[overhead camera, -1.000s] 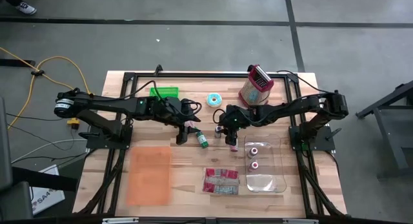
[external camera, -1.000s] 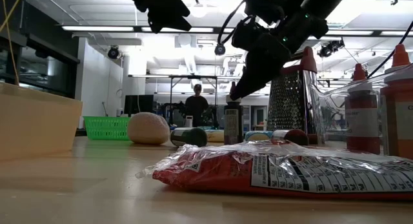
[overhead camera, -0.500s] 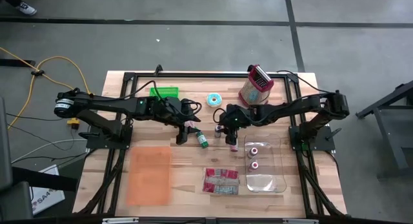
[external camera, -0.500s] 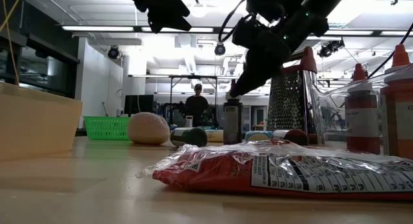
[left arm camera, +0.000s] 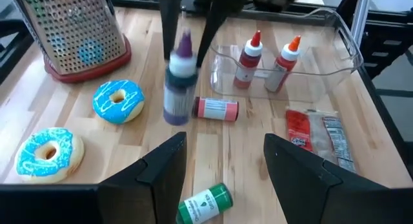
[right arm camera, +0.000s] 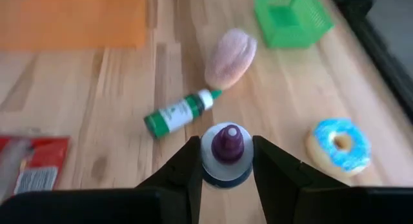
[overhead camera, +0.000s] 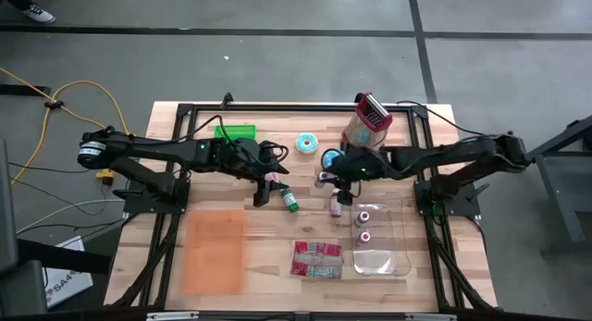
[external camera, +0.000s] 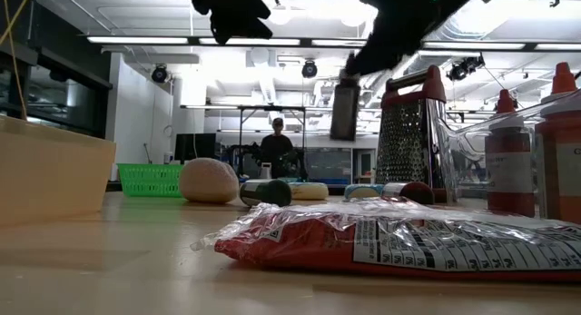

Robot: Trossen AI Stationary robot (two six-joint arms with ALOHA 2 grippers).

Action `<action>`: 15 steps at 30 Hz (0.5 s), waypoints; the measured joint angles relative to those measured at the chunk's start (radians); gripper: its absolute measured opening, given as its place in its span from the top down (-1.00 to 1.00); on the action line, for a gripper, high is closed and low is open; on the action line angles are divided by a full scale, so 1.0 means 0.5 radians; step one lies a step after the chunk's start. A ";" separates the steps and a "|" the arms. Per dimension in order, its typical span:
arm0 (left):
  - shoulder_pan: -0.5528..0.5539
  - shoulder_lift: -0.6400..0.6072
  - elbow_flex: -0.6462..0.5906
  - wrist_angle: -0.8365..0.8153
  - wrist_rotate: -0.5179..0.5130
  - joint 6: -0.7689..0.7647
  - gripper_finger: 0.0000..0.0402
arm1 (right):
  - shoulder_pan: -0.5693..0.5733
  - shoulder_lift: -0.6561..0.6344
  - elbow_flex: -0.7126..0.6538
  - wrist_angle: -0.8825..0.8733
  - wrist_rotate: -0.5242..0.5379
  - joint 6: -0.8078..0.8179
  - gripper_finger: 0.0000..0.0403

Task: Pick & Place Food Item
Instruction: Put the purple paint bottle into the transparent bin

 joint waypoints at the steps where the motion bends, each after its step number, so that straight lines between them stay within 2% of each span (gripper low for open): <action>1: 0.000 0.000 0.000 -0.004 0.000 0.000 0.01 | 0.024 -0.050 0.001 -0.027 0.039 0.001 0.49; 8: 0.000 0.000 0.000 0.022 0.000 0.000 0.01 | 0.177 -0.226 0.000 -0.165 0.252 0.041 0.49; 15: 0.001 0.000 0.001 0.056 0.000 0.000 0.01 | 0.253 -0.267 0.001 -0.230 0.262 0.100 0.49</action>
